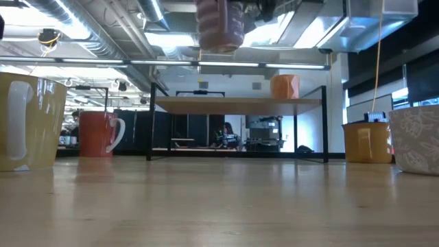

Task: Place coffee mugs
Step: Put the violet mug on the shelf

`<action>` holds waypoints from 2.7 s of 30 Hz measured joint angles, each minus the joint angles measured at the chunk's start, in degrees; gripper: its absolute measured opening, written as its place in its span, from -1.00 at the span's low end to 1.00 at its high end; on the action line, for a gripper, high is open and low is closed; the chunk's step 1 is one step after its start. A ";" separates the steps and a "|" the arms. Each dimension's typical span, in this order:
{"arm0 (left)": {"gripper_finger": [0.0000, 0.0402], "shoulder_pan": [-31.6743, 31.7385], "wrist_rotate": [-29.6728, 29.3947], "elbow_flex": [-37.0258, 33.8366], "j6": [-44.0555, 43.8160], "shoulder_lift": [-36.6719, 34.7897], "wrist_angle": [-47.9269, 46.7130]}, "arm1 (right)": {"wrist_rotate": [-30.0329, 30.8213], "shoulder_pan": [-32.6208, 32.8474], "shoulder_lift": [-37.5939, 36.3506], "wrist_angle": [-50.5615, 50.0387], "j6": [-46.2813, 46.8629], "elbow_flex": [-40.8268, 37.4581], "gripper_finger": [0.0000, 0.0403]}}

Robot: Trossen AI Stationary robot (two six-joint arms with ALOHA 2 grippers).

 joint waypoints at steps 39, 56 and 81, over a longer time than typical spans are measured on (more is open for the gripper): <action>-0.43 3.71 -7.38 0.02 7.48 -2.88 -1.23 | -34.41 -41.84 -6.41 7.99 -6.67 -15.61 -0.85; -0.43 6.27 -6.45 0.04 7.48 -2.88 -1.25 | -34.41 -44.35 -6.39 9.82 -5.39 -17.30 -0.85; -0.43 6.27 -6.47 0.04 7.50 -2.88 -1.25 | -30.81 -44.72 -1.51 19.80 -1.37 -17.29 -0.85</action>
